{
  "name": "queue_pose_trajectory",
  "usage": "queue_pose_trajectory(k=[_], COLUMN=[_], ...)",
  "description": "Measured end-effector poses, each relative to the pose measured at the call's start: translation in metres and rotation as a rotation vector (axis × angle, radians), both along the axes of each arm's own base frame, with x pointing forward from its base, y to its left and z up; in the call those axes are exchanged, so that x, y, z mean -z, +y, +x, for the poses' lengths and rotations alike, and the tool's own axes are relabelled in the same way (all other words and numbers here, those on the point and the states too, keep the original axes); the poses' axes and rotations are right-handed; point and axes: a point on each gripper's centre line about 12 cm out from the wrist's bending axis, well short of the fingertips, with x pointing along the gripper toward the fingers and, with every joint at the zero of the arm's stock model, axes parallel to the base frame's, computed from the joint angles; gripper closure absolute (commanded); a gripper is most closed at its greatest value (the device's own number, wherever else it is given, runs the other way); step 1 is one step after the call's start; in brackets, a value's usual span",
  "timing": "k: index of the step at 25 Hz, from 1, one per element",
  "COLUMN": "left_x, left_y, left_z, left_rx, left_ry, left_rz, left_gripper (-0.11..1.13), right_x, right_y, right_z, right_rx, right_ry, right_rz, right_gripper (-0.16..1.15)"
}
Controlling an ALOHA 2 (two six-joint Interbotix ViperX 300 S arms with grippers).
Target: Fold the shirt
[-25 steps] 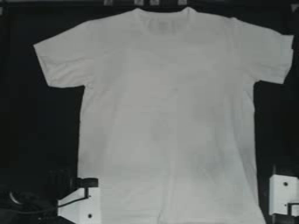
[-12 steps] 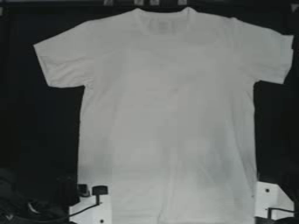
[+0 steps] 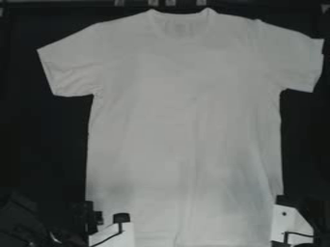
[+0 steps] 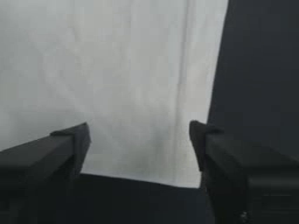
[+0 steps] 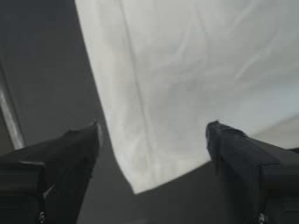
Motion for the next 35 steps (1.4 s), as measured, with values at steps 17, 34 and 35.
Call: queue_pose_trajectory(k=[17, 34, 35], left_x=[0.031, 0.035, 0.036], left_y=[-0.01, -0.011, -0.01], left_z=[0.001, -0.001, -0.002], left_rx=[-0.003, -0.019, -0.023], left_ry=[0.051, 0.077, 0.086], left_rz=[-0.008, -0.012, -0.012], left_gripper=[0.05, 0.26, 0.36], right_x=[0.047, 0.068, 0.068], right_y=[0.011, 0.017, 0.018], right_z=[0.002, 0.004, 0.004], right_rx=[0.004, 0.02, 0.021], right_ry=[0.103, 0.183, 0.184], right_rz=[-0.03, -0.063, -0.06], right_gripper=[0.0, 0.09, 0.17])
